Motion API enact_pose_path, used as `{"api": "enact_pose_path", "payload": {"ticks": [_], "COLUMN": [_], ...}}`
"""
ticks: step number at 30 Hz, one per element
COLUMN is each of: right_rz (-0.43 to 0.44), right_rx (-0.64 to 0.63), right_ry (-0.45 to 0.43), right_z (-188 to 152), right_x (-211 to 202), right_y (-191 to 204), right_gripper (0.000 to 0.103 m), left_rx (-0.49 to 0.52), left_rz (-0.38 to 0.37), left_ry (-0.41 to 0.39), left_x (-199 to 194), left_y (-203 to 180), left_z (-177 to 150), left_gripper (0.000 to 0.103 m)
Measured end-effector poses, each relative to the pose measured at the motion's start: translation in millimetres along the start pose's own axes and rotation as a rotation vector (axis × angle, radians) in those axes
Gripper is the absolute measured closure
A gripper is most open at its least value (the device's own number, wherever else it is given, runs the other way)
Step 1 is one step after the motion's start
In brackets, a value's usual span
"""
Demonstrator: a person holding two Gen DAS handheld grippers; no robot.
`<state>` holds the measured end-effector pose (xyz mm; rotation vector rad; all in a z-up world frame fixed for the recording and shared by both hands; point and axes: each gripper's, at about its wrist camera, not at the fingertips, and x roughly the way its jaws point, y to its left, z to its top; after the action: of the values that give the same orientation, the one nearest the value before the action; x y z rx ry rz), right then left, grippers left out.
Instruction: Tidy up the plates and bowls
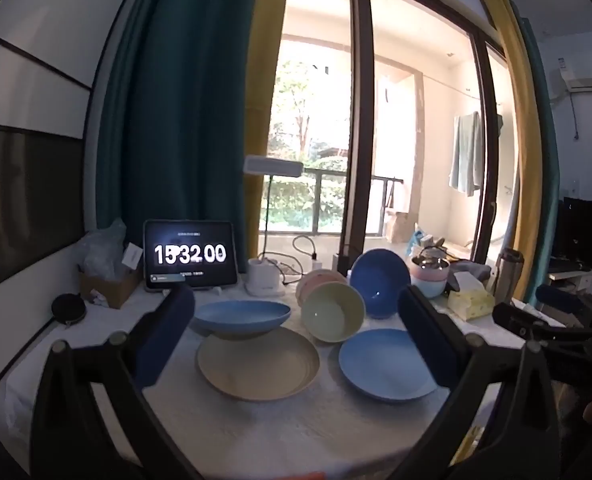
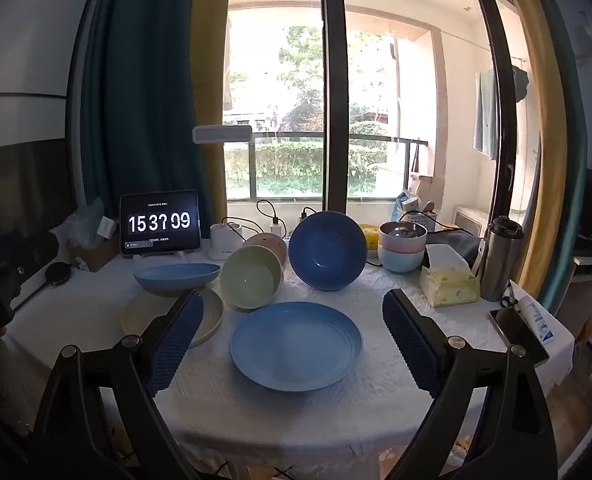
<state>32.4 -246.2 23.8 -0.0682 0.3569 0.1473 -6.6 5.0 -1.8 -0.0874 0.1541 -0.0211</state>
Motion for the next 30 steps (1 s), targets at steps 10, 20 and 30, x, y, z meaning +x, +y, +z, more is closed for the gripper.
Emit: {"api": "enact_pose_path", "payload": {"ticks": [10, 20, 30], "right_rz": [0.01, 0.013, 0.018], "right_rx": [0.01, 0.014, 0.007], "right_ry": [0.003, 0.007, 0.012], "right_z": [-1.0, -1.8, -0.8], "right_x": [0.4, 2.3, 2.7], "right_y": [-1.7, -2.3, -1.7], "right_gripper": [0.009, 0.009, 0.009], "left_rx": [-0.007, -0.021, -0.023], "left_rz": [0.005, -0.004, -0.011], "left_ry": [0.009, 0.03, 0.034], "left_x": [1.3, 5.2, 7.2], "left_y": [1.5, 3.8, 6.0], "left_z": [0.2, -1.6, -0.5], "left_gripper": [0.001, 0.001, 0.001]}}
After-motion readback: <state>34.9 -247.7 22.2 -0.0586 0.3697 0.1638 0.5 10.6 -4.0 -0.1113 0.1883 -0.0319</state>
